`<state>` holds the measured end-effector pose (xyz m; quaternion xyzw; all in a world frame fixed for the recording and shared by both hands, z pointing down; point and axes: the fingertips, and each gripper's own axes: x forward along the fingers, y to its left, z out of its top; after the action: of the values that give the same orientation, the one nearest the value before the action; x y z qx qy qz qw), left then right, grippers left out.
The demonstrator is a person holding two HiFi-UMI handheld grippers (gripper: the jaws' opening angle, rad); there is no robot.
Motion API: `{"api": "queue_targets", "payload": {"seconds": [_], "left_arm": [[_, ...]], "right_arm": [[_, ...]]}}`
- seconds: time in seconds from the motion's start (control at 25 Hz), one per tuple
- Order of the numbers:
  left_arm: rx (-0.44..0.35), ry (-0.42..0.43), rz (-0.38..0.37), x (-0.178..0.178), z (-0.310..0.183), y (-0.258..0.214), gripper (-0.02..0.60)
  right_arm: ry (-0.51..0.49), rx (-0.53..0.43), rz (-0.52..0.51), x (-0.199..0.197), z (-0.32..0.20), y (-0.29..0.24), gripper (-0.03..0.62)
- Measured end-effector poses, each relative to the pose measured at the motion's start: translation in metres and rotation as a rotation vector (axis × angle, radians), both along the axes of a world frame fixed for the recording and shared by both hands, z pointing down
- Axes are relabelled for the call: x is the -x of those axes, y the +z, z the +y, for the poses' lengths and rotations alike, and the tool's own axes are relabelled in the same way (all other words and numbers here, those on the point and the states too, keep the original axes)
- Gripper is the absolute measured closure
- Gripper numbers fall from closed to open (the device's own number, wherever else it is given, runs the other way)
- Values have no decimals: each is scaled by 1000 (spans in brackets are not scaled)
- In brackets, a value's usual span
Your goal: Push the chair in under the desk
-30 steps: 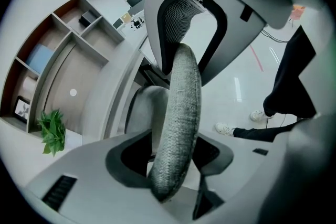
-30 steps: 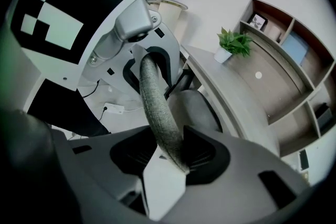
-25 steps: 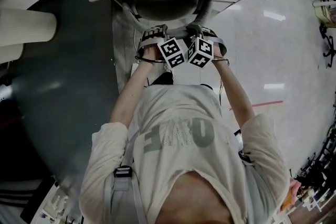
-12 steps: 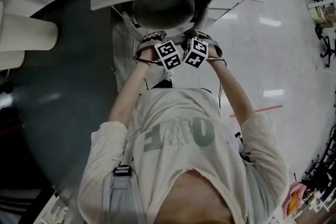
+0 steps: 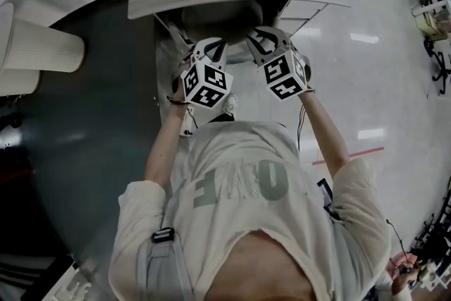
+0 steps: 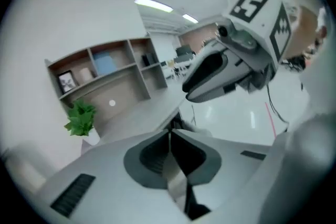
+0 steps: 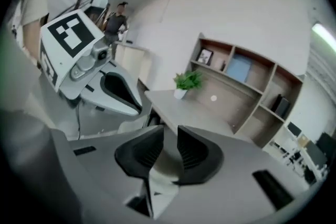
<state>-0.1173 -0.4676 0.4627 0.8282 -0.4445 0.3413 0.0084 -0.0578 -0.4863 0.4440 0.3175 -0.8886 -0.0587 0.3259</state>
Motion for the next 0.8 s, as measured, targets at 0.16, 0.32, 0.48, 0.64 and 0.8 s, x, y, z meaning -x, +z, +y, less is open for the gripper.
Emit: {"api": "queue_targets", "payload": {"seconds": [0.16, 0.32, 0.48, 0.64, 0.8], "left_arm": [[-163, -195, 409, 9, -9, -98, 566], [-281, -327, 654, 21, 7, -152, 566], [-386, -380, 620, 26, 26, -173, 566], [-397, -386, 593, 26, 33, -172, 566], [-378, -412, 606, 28, 34, -167, 566]], "right_arm": [[156, -100, -296, -3, -13, -92, 540], [298, -154, -515, -20, 0, -133, 565], [350, -158, -566, -29, 19, -133, 576], [332, -143, -567, -27, 27, -129, 576], [316, -136, -555, -25, 30, -129, 576]]}}
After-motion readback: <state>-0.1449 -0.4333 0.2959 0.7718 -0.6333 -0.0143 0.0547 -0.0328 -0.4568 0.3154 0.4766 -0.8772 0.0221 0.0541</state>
